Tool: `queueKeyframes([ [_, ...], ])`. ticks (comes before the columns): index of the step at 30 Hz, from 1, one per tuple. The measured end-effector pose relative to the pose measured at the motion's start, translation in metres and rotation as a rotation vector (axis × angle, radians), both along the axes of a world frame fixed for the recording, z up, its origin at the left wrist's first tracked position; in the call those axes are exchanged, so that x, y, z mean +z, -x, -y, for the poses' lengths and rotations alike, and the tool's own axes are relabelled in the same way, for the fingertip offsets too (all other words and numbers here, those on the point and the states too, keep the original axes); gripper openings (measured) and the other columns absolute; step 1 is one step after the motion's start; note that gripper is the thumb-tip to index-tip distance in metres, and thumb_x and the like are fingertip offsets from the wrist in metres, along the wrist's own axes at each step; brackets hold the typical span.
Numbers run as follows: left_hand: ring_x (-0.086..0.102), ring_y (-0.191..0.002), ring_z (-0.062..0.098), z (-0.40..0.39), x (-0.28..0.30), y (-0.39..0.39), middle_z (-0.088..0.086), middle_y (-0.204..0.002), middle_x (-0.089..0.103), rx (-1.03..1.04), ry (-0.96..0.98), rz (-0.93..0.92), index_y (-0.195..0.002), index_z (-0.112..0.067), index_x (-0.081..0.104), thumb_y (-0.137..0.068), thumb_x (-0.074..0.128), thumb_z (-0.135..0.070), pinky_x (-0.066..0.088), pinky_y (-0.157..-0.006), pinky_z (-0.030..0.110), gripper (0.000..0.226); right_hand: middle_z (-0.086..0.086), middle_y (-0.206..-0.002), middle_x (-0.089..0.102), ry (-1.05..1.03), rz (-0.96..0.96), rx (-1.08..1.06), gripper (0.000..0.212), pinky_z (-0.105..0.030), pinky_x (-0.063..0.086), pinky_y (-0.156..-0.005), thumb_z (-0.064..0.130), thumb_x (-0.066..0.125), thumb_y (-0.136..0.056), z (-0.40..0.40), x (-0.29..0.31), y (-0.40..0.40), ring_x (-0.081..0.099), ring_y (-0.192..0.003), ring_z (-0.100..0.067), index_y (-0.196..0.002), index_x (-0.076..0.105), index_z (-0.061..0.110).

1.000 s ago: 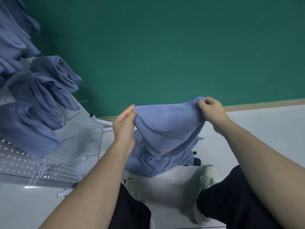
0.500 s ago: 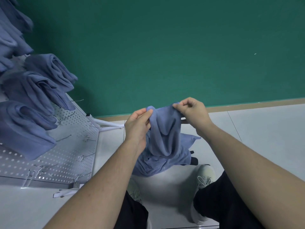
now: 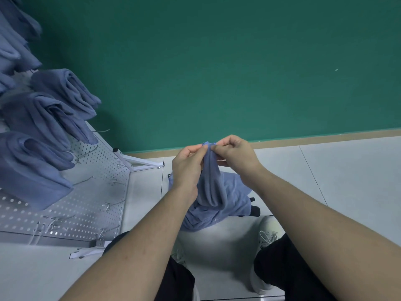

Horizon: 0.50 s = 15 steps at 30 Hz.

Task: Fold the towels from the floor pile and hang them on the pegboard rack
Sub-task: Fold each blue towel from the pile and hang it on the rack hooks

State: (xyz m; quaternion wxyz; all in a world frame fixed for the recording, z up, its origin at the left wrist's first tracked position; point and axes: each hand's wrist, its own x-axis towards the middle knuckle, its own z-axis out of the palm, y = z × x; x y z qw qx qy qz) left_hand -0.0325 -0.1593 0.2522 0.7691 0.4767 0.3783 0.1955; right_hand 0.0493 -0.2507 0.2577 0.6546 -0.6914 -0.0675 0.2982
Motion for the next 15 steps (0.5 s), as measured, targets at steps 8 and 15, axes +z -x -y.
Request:
queueKeyframes([
  [8,0.073,-0.099,0.030,0.0006,-0.0005,-0.0012,0.013,-0.098,0.077,-0.024,-0.058,-0.027,-0.096,-0.009,0.075,-0.092,0.071,-0.013,0.060,-0.090,0.037,0.007,-0.004,-0.074,0.071,-0.032,-0.033,0.010,0.014,-0.027,0.059,-0.071,0.012,0.069,-0.093,0.0004,0.0041,0.0035,0.067,-0.067,-0.016,-0.080,0.066,0.011],
  [15,0.073,-0.098,0.030,-0.0018,-0.0041,-0.0014,0.015,-0.099,0.077,-0.010,-0.029,-0.016,-0.098,-0.005,0.074,-0.093,0.069,-0.012,0.060,-0.083,0.032,0.010,0.000,-0.078,0.073,-0.019,0.048,0.069,0.014,-0.020,0.057,-0.072,0.010,0.061,-0.098,0.0009,0.0005,0.0056,0.068,-0.069,-0.006,-0.095,0.075,0.007],
])
